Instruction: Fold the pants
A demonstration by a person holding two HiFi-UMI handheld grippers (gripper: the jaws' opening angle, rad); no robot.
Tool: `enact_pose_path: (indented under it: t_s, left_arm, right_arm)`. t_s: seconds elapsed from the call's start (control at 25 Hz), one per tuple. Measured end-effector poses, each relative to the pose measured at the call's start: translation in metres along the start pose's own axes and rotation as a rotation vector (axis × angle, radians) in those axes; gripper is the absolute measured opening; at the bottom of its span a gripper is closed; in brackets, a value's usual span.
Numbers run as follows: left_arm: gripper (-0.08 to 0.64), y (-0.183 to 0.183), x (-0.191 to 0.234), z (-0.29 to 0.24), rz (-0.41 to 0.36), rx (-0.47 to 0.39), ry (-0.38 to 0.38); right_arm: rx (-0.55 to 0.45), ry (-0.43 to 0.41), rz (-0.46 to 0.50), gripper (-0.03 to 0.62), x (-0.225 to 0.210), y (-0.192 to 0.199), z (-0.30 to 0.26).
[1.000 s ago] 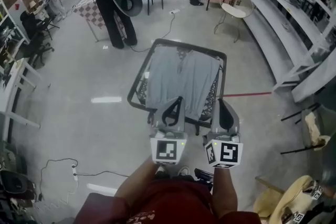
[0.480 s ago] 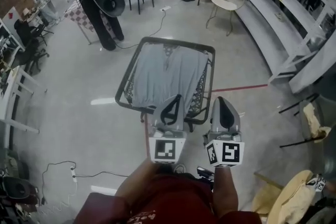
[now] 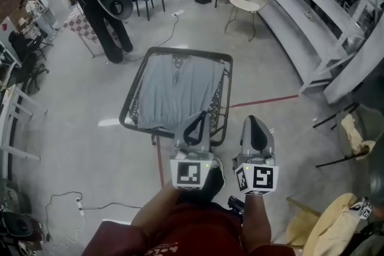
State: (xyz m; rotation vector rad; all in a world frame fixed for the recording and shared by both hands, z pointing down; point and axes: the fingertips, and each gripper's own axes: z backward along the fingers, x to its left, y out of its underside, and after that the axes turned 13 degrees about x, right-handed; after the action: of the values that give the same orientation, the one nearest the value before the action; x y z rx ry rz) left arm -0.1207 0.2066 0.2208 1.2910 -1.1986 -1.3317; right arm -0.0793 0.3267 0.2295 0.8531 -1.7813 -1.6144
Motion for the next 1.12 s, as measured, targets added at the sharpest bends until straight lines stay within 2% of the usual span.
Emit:
enact_pose_path:
  t_s: [0.2,0.36,0.56,0.68,0.84,1.12]
  left_arm:
    - [0.006,0.010,-0.009,-0.027,0.023,0.004,0.000]
    - [0.005,0.021,-0.013,-0.059,0.018,0.028,-0.017]
    - [0.005,0.030,-0.011,-0.102,0.049,0.046,-0.053]
    - [0.005,0.036,-0.004,-0.132,0.075,0.061,-0.089]
    - [0.005,0.044,0.008,-0.173,0.063,0.092,-0.146]
    - [0.005,0.051,0.049,-0.216,0.084,0.114,-0.286]
  right_arm:
    - [0.006,0.008,0.003,0.002,-0.023,0.006,-0.019]
    - [0.039,-0.016,0.014,0.002,-0.041,0.017,-0.046]
    - [0.066,-0.057,0.025,0.002,-0.063,0.021,-0.090]
    - [0.085,-0.096,0.033,0.002,-0.077,0.021,-0.124]
    - [0.100,-0.156,0.040,0.002,-0.095,0.018,-0.175]
    - [0.131,-0.309,0.085,0.002,-0.087,0.012,-0.254]
